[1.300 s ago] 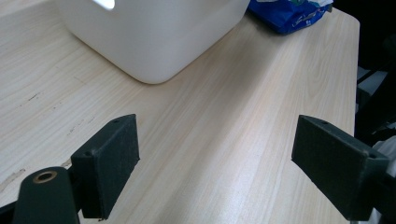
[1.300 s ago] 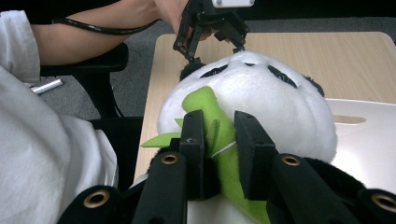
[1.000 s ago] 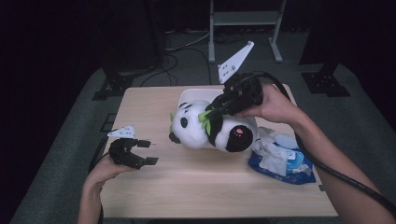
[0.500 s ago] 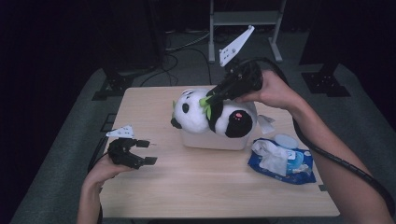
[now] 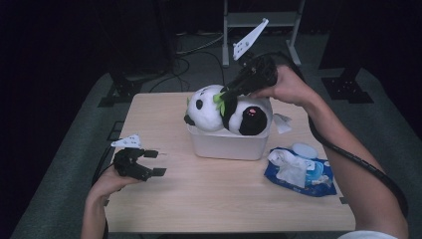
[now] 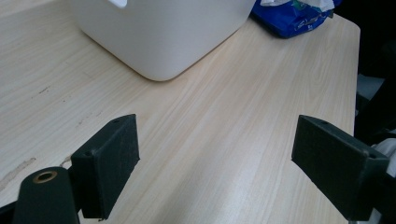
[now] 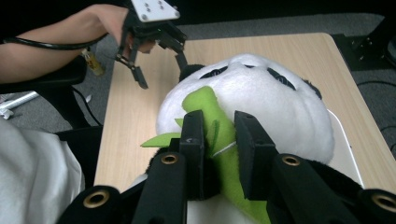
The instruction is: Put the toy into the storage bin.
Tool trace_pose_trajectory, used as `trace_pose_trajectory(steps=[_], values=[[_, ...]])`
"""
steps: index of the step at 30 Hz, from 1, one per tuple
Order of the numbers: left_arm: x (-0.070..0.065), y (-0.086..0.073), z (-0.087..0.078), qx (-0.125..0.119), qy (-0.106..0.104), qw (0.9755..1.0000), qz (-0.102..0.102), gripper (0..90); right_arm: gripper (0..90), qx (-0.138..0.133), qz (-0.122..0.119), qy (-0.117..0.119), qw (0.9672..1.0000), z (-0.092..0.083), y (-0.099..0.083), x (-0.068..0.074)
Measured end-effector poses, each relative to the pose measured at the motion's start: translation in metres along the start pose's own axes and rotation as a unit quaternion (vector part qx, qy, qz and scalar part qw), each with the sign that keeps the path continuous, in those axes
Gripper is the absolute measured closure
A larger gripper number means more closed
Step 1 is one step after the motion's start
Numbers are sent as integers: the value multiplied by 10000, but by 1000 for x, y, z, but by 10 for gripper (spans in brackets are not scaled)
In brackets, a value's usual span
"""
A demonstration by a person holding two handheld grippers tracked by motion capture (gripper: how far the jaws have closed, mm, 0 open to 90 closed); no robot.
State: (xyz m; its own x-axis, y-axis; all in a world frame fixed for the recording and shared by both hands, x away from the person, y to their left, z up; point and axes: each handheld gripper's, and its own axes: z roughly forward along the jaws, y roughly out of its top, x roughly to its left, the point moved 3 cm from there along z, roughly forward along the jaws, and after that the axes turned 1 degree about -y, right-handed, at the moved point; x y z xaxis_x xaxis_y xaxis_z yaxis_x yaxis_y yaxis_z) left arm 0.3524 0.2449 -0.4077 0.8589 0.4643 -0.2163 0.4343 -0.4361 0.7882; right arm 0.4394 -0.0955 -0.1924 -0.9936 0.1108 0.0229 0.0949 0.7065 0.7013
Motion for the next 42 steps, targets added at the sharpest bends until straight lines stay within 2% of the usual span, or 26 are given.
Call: trace_pose_trajectory(steps=[16, 29, 33, 42], values=[[3, -2, -2, -14, 6, 10000, -29, 137, 734, 126, 31, 28, 9999, 11, -2, -33], [4, -3, -2, -18, 11, 10000, -69, 137, 733, 248, 228, 205, 9992, 40, -23, -62], [4, -4, -1, 2, 5, 10000, -76, 137, 733, 306, 316, 264, 9987, 47, -30, -67], [3, -3, -1, 26, 3, 10000, -54, 137, 733, 334, 344, 286, 9984, 59, -40, -71]])
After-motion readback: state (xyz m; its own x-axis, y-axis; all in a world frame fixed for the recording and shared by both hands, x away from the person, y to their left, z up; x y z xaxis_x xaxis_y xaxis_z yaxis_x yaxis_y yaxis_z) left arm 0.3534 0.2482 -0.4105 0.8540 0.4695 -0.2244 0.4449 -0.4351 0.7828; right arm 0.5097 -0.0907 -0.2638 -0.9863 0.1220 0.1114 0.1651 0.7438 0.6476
